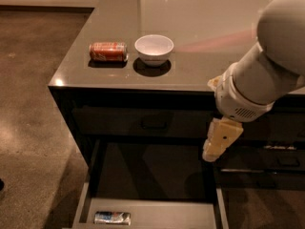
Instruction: Pick redbull can from middle drawer and place on counter
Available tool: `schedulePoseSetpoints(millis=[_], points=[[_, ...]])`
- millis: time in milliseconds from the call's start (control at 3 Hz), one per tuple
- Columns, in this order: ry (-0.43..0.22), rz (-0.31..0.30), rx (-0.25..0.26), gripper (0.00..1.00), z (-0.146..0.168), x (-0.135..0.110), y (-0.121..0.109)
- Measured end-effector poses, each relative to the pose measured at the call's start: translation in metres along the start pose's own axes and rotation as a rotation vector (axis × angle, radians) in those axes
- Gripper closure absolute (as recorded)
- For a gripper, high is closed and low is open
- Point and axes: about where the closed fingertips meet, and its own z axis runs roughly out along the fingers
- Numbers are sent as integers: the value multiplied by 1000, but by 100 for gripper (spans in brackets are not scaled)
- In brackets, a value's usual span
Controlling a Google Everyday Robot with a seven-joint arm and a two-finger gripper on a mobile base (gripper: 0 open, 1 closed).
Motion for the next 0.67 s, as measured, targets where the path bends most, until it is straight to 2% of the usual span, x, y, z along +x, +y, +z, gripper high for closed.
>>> schedulePoseSetpoints(millis=[333,667], points=[[0,1,1,0,0,0,0],[-50,-19,-27,0,32,-9,8]])
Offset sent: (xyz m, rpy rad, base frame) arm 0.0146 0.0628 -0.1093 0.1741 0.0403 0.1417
